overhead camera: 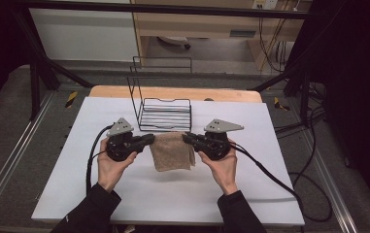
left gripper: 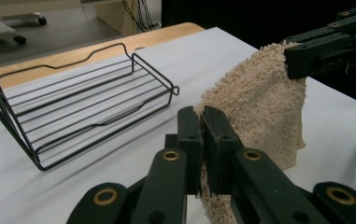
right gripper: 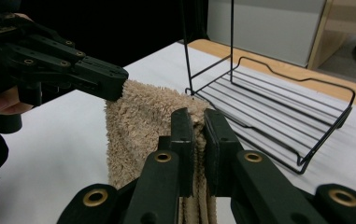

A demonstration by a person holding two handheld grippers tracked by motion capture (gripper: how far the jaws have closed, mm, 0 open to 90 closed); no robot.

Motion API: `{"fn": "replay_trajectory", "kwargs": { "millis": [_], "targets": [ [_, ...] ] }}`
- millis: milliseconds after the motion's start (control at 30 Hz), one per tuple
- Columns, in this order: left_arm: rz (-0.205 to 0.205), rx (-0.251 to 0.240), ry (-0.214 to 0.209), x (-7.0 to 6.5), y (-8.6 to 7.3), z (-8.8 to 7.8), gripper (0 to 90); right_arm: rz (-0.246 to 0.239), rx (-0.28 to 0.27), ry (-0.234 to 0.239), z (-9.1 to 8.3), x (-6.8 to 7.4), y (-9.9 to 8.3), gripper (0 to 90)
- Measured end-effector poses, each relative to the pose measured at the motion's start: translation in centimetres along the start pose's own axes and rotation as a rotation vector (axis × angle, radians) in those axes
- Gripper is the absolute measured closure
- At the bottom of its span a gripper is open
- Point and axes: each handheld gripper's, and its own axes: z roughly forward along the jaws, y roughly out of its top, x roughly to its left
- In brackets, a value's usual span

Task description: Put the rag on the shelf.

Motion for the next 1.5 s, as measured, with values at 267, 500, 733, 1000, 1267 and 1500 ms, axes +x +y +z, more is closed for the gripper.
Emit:
{"fn": "replay_trajectory", "kwargs": {
  "millis": [267, 500, 733, 1000, 1267, 1500],
  "targets": [
    [0.024, -0.025, 0.016, 0.0, 1.5, -0.3, 85.2, -0.008, -0.046, -0.018, -0.5, 0.1, 1.3, 83.6],
    [0.031, -0.046, 0.022, 0.2, 2.6, -0.6, 85.3, -0.014, -0.072, -0.034, -0.6, 0.1, 2.6, 83.5],
    [0.033, -0.070, 0.039, 0.6, 3.7, -1.0, 85.3, -0.030, -0.090, -0.044, -0.5, 0.2, 3.7, 83.5],
    [0.033, -0.098, 0.063, 1.2, 5.2, -1.4, 85.4, -0.039, -0.125, -0.061, -0.1, 0.2, 5.2, 83.6],
    [0.040, -0.133, 0.071, 1.5, 6.4, -1.9, 85.4, -0.040, -0.162, -0.072, 0.0, 0.2, 6.1, 83.6],
    [0.037, -0.168, 0.076, 1.6, 7.0, -2.2, 85.4, -0.046, -0.197, -0.078, -0.1, 0.2, 6.8, 83.6]
  ]
}}
